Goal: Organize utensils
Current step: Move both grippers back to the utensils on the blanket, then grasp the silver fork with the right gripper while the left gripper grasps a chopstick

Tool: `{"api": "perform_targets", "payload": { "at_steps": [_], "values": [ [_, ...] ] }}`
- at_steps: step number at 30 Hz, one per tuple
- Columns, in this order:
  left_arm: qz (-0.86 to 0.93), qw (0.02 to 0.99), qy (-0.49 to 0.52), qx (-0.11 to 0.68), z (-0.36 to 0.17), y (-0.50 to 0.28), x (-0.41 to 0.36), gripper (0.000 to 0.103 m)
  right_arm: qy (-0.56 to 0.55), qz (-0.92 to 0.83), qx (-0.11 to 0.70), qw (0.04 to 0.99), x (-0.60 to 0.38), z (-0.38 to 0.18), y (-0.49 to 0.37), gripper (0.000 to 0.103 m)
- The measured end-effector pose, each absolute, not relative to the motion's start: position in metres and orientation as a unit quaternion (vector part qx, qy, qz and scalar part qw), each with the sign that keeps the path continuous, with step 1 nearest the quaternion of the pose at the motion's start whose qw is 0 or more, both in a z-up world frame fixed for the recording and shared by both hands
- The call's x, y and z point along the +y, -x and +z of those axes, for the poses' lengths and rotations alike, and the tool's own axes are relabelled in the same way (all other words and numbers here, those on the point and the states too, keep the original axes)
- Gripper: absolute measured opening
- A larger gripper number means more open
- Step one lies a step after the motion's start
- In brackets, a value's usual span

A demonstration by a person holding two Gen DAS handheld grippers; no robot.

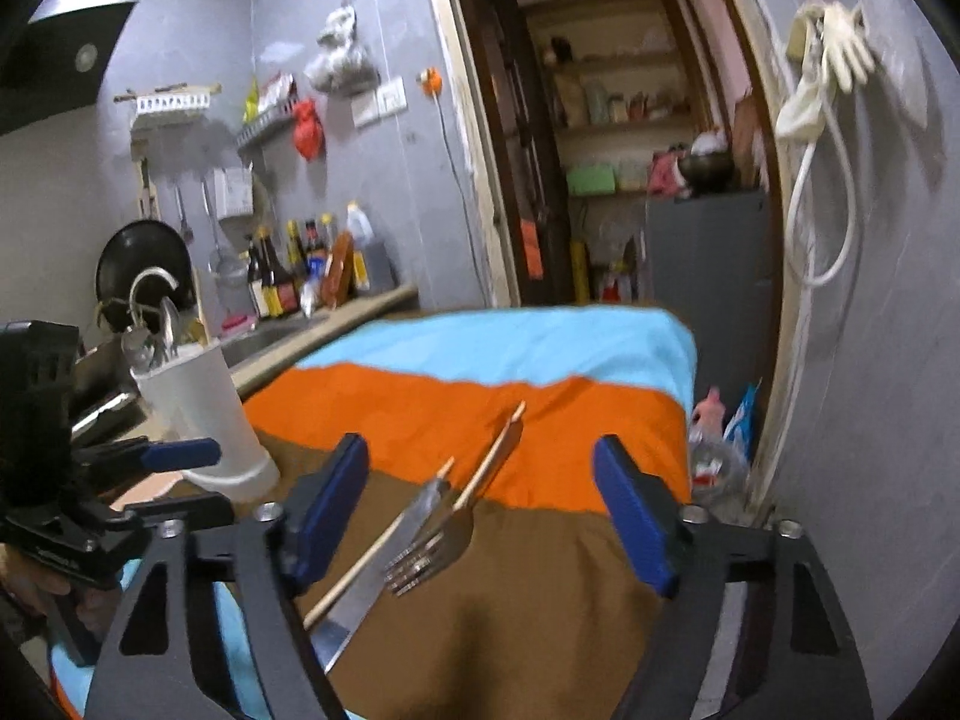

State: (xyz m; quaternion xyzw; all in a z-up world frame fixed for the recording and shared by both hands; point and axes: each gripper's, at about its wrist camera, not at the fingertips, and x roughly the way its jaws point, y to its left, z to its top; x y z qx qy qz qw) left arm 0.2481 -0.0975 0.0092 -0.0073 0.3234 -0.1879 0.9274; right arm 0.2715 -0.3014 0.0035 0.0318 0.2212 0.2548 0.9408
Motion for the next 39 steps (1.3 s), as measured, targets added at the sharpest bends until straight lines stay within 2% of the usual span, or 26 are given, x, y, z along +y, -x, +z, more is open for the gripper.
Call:
{"api": "perform_targets", "payload": {
  "at_steps": [4, 9, 15, 17, 24, 28, 31, 34, 39],
  "values": [
    [-0.192, 0.906, 0.007, 0.377, -0.004, -0.265, -0.102, 0.062, -0.024, 0.269, 0.259, 0.927, -0.295, -0.006, -0.287, 0.059],
    [-0.2, 0.889, 0.016, 0.412, -0.017, -0.279, -0.106, 0.058, -0.016, 0.283, 0.305, 0.909, -0.285, -0.017, -0.307, 0.049],
    [-0.21, 0.874, 0.018, 0.439, -0.027, -0.286, -0.109, 0.047, -0.007, 0.294, 0.357, 0.887, -0.271, -0.027, -0.333, 0.045],
    [-0.21, 0.873, 0.018, 0.441, -0.027, -0.286, -0.109, 0.046, 0.001, 0.292, 0.372, 0.881, -0.267, -0.03, -0.338, 0.042],
    [-0.212, 0.869, 0.006, 0.446, -0.029, -0.29, -0.111, 0.042, 0.02, 0.272, 0.435, 0.858, -0.265, -0.046, -0.347, 0.019],
    [-0.22, 0.864, -0.007, 0.453, -0.032, -0.295, -0.118, 0.023, 0.012, 0.273, 0.447, 0.852, -0.271, -0.045, -0.346, 0.017],
    [-0.227, 0.857, -0.002, 0.463, -0.034, -0.302, -0.118, 0.014, 0.018, 0.274, 0.448, 0.851, -0.274, -0.042, -0.342, 0.015],
    [-0.226, 0.85, -0.006, 0.475, -0.036, -0.31, -0.118, 0.009, 0.016, 0.277, 0.447, 0.85, -0.278, -0.042, -0.335, 0.014],
    [-0.223, 0.844, -0.008, 0.488, -0.034, -0.319, -0.125, 0.009, 0.01, 0.276, 0.446, 0.851, -0.276, -0.039, -0.328, 0.013]
  ]
}}
